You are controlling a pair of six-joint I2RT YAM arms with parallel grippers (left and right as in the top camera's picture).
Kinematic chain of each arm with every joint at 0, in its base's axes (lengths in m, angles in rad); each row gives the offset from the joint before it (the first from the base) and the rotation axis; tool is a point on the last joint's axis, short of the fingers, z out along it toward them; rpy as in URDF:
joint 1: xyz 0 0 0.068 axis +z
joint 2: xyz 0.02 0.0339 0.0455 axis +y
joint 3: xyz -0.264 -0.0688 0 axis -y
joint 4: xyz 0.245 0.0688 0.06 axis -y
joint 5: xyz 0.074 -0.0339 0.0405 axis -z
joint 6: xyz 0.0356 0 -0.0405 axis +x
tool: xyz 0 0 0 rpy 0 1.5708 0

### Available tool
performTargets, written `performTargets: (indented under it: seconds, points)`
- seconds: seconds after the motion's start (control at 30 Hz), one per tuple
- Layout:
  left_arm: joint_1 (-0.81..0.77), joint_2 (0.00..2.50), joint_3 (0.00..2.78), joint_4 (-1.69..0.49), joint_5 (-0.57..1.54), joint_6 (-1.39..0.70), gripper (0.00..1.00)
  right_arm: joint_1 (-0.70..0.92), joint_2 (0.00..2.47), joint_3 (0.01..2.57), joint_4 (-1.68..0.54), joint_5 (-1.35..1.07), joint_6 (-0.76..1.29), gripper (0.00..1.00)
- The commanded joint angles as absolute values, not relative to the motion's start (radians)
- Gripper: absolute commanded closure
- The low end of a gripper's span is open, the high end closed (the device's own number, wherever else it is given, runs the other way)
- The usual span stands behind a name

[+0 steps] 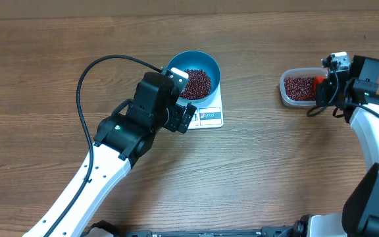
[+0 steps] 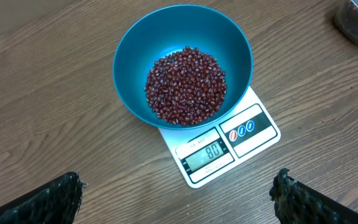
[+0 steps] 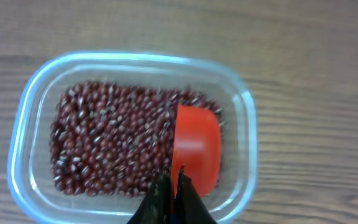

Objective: Scoop item into bowl and weigh 150g on scale

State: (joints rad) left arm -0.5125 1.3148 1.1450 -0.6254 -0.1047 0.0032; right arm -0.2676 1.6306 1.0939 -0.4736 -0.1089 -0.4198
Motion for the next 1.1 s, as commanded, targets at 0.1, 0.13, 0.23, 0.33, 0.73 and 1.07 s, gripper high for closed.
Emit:
performTargets:
  seconds: [0.1,0.13,0.23,0.33,0.73,1.07]
  points:
    - [-0.511,1.296,1.147,-0.625,-0.096,0.012,0.00,-0.263,1.652,1.113,-0.492,-0.250,-0.376,0.96]
    - [-0.511,1.296,1.147,-0.625,-0.096,0.012,0.00,-0.263,1.652,1.113,-0.492,-0.257,-0.361,0.96]
    - [-0.511,1.296,1.147,-0.625,-0.096,0.012,0.00,-0.263,1.652,1.113,-0.496,-0.268,-0.336,0.96]
    - [-0.511,1.296,1.147,-0.625,-0.096,0.012,0.01,-0.263,1.652,1.113,-0.509,-0.273,-0.307,0.96]
    - [-0.511,1.296,1.147,-0.625,-0.096,0.012,0.00,-0.263,1.665,1.112,-0.563,-0.347,-0.270,0.96]
    - [-0.511,1.296,1.147,-0.625,-0.096,0.012,0.01,-0.264,1.694,1.112,-0.556,-0.448,-0.227,0.96]
